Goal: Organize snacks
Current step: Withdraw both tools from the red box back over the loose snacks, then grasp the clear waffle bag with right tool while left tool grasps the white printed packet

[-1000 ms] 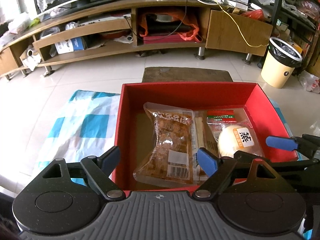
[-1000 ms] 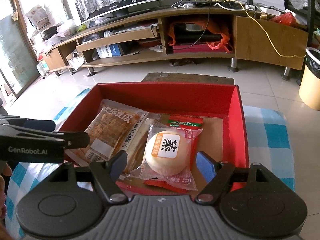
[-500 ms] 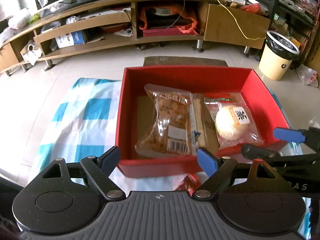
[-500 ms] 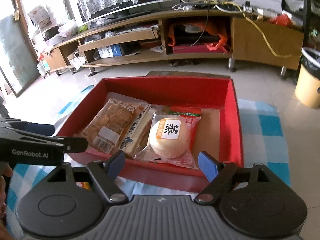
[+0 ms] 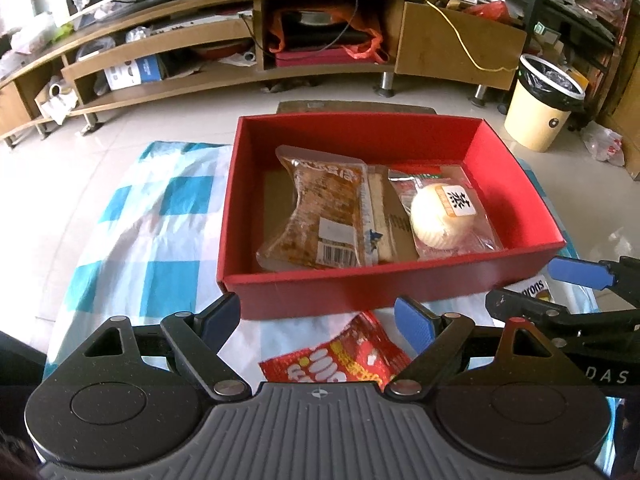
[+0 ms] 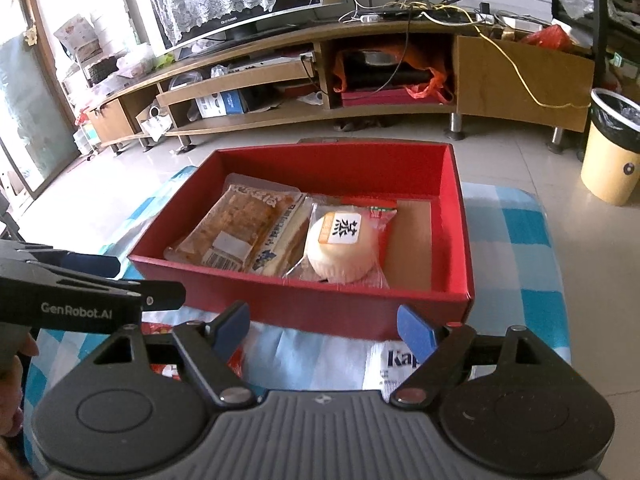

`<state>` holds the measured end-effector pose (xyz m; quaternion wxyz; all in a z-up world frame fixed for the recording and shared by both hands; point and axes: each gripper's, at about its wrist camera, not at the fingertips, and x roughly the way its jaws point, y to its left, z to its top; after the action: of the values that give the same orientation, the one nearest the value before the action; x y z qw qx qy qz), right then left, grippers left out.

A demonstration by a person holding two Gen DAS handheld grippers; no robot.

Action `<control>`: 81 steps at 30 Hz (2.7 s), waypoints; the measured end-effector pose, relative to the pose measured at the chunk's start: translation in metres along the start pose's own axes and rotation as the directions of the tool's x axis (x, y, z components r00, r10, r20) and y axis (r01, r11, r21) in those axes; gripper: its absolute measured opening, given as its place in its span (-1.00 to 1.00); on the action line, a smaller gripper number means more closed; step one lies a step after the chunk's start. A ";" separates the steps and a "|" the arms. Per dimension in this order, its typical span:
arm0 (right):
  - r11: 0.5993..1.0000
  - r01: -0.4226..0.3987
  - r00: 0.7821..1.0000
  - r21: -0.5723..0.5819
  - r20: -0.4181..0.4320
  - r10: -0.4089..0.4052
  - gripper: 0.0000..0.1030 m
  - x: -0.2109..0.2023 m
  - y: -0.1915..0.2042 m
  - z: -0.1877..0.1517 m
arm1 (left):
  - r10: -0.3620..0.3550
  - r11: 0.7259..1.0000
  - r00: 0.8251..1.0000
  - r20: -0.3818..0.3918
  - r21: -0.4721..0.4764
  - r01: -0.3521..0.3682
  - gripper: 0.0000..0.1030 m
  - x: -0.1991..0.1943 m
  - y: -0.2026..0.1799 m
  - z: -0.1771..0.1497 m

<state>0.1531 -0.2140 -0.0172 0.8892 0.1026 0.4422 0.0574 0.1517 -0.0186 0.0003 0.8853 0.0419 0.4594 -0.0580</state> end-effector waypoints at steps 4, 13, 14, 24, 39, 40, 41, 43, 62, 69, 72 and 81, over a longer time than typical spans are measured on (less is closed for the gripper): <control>1.000 -0.004 1.000 0.003 -0.001 0.004 0.50 -0.004 0.001 -0.005 | 0.000 1.000 1.000 -0.010 -0.004 0.000 0.72 -0.001 -0.001 -0.007; 1.000 -0.014 1.000 0.004 -0.010 0.014 0.50 -0.010 0.004 -0.013 | -0.009 1.000 1.000 -0.023 -0.010 0.009 0.72 -0.004 -0.001 -0.017; 1.000 -0.014 1.000 0.006 -0.011 0.014 0.50 -0.011 0.004 -0.014 | -0.010 1.000 1.000 -0.024 -0.009 0.010 0.72 -0.005 -0.002 -0.018; 1.000 -0.013 0.999 0.023 -0.044 0.014 0.50 -0.015 0.003 -0.028 | -0.021 1.000 0.998 -0.051 -0.002 0.021 0.72 -0.008 -0.006 -0.034; 0.999 -0.010 0.993 0.032 -0.114 0.013 0.50 -0.021 -0.001 -0.061 | -0.007 0.999 0.993 -0.116 0.031 0.010 0.72 -0.015 -0.010 -0.072; 0.999 -0.011 0.993 0.037 -0.121 0.016 0.50 -0.021 -0.002 -0.064 | -0.001 0.999 0.993 -0.122 0.039 0.006 0.72 -0.016 -0.009 -0.076; 0.999 -0.013 0.991 0.044 -0.129 0.019 0.50 -0.020 -0.004 -0.066 | 0.002 0.999 0.991 -0.131 0.048 0.005 0.72 -0.016 -0.007 -0.081; 0.998 -0.016 0.989 0.061 -0.146 0.024 0.50 -0.019 -0.007 -0.071 | -0.001 0.998 0.989 -0.147 0.062 0.010 0.72 -0.017 -0.003 -0.089; 0.999 0.024 0.986 0.037 -0.168 -0.017 0.52 -0.019 0.000 -0.071 | -0.026 0.967 0.965 -0.261 0.238 0.091 0.65 -0.004 0.000 -0.133; 0.999 0.037 0.979 0.037 -0.204 -0.029 0.53 -0.018 -0.010 -0.072 | -0.052 0.972 0.969 -0.244 0.211 0.105 -0.18 -0.012 -0.001 -0.127; 0.998 0.037 0.978 0.044 -0.209 -0.027 0.53 -0.016 -0.012 -0.073 | -0.073 0.976 0.968 -0.242 0.183 0.119 -0.39 -0.013 -0.001 -0.124; 1.000 0.024 0.971 -0.004 -0.238 -0.024 0.70 -0.010 -0.003 -0.071 | -0.079 0.975 0.970 -0.231 0.183 0.123 -0.49 -0.013 -0.005 -0.123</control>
<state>0.0910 -0.2099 -0.0521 0.8303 0.0891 0.5470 0.0587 0.0441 -0.0069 -0.0602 0.8157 0.1117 0.5493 -0.1433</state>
